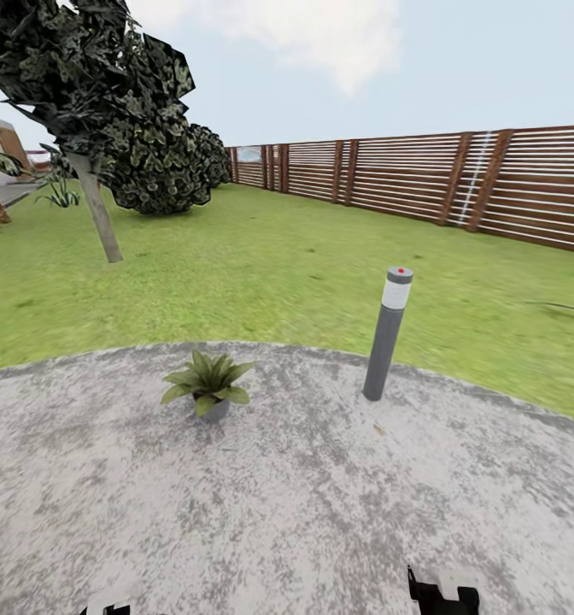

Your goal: Pick up the pesticide atomizer in the garden and spray insectifuge to fully cover both potted plants in the garden.

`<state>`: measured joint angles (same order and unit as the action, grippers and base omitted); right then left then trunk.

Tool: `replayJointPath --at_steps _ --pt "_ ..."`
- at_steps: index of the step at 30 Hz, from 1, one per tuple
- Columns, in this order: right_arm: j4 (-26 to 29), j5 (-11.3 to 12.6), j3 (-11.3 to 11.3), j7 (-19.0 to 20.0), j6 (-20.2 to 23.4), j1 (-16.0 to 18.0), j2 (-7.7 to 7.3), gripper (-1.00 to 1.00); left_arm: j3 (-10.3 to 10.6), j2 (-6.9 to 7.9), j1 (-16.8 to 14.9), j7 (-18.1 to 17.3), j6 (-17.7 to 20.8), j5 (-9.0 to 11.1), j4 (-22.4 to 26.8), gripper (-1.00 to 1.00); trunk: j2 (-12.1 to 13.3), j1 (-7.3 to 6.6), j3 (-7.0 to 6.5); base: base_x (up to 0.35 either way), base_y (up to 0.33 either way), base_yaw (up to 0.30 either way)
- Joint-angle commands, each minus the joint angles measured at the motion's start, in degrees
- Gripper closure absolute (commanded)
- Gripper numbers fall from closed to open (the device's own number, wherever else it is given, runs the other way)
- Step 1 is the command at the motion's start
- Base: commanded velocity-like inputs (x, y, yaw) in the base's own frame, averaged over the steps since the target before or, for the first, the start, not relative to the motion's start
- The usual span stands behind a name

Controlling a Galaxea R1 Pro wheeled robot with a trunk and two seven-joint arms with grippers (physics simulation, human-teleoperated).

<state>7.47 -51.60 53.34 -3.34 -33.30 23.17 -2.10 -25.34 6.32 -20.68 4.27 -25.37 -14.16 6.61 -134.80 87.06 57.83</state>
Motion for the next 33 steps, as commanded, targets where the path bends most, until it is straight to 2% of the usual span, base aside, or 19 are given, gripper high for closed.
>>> replayJointPath --at_steps 1,16,20,22,24,29,33 --pt "-0.08 -0.61 0.27 -0.35 -0.19 0.03 -0.01 -1.00 -0.15 0.00 -0.06 0.39 -0.21 -0.61 -0.10 1.00 -0.02 0.00 0.05 0.045 -0.017 0.279" --pt "-0.08 -0.61 0.27 -0.35 -0.19 0.03 -0.01 -1.00 -0.15 0.01 -0.06 0.39 -0.21 -0.61 -0.10 1.00 -0.02 0.00 0.05 0.003 -0.001 0.276" --pt "-0.08 -0.74 0.27 -0.29 -0.19 0.03 -0.09 -1.00 -0.15 -0.01 -0.06 0.39 -0.22 -0.61 -0.10 1.00 -0.02 0.00 0.05 0.000 0.000 0.046" --pt "-0.05 -0.05 0.99 -0.95 -0.34 -0.62 -0.75 -1.00 -1.02 0.63 0.30 1.06 -0.21 0.15 -0.27 1.00 -0.02 0.00 0.05 0.000 0.000 0.000" --pt "0.00 0.17 1.76 -1.12 -0.35 -1.27 -1.00 -1.00 -1.20 0.52 0.23 1.72 0.30 0.89 -0.28 1.00 -0.02 0.00 0.05 0.000 0.000 0.000" --pt "0.24 0.00 0.97 -0.99 -0.36 -0.96 -0.37 -1.00 -0.65 -0.66 0.02 0.95 0.58 0.20 0.94 1.00 -0.02 0.00 0.05 0.000 0.000 0.000" --pt "0.18 -0.29 0.37 -0.53 -0.36 -0.92 0.02 -1.00 0.43 -0.31 -0.79 -0.29 1.30 -1.01 2.24 1.00 -0.02 0.00 0.05 0.000 0.000 0.000"
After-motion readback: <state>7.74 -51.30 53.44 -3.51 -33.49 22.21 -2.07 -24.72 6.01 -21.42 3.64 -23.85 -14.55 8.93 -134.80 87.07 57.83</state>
